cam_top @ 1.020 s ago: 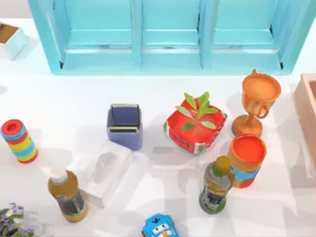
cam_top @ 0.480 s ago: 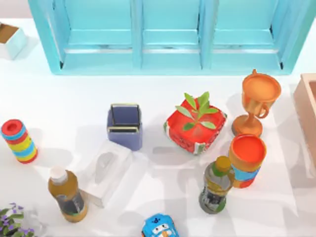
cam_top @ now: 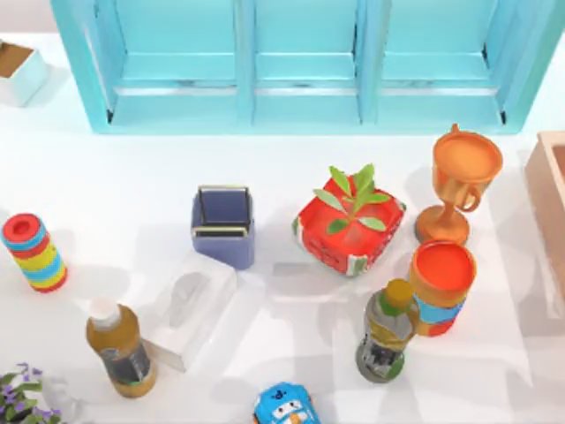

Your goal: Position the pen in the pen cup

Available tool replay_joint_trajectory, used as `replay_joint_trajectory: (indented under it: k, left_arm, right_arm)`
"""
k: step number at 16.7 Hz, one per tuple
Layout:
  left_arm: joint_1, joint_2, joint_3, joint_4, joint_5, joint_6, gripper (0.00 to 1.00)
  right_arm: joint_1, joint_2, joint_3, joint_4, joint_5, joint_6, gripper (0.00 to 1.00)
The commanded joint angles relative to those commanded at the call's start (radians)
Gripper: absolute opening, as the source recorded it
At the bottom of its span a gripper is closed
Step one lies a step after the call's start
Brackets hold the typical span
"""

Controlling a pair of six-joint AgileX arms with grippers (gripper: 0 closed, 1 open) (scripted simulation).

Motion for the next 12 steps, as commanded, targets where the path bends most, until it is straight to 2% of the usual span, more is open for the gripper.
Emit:
replay_joint_trajectory:
  k: [5,12]
  left_arm:
    - [-0.005,0.013,0.002,0.013,-0.001,-0.005,1.0]
    - [-0.005,0.013,0.002,0.013,-0.001,-0.005,0.47]
  right_arm:
    - [0.0,0.0,0.0,0.0,0.0,0.0,1.0]
    - [0.0,0.0,0.0,0.0,0.0,0.0,1.0]
